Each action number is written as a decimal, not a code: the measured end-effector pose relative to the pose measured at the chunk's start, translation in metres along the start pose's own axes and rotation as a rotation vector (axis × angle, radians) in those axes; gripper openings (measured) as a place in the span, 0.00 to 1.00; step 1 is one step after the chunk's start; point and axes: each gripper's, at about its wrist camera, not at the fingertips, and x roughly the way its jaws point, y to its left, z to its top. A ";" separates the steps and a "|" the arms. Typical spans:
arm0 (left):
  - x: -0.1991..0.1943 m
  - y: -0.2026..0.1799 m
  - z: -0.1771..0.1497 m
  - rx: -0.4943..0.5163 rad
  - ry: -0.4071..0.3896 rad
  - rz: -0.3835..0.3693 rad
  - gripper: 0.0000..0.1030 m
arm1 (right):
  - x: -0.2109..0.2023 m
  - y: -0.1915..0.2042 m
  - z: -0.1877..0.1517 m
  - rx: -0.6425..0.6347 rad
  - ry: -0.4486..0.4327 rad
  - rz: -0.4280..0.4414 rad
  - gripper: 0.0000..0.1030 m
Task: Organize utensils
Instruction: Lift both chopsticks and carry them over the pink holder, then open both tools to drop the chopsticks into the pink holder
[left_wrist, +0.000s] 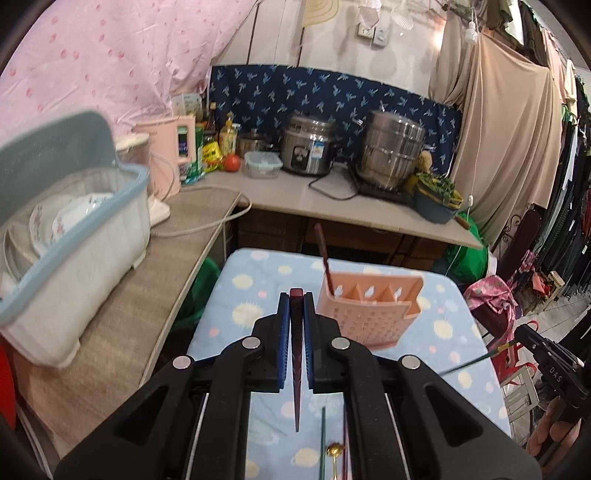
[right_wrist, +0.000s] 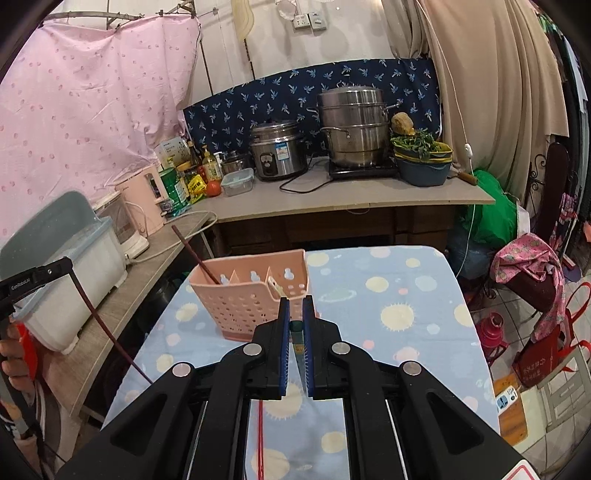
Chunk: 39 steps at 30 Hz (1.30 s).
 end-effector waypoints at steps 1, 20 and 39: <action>-0.001 -0.003 0.007 0.004 -0.012 -0.005 0.07 | 0.000 0.000 0.006 0.002 -0.009 0.006 0.06; 0.034 -0.057 0.126 0.029 -0.187 -0.060 0.07 | 0.021 0.028 0.147 0.041 -0.259 0.113 0.06; 0.114 -0.060 0.090 0.034 -0.051 -0.043 0.07 | 0.062 0.033 0.163 0.056 -0.270 0.158 0.06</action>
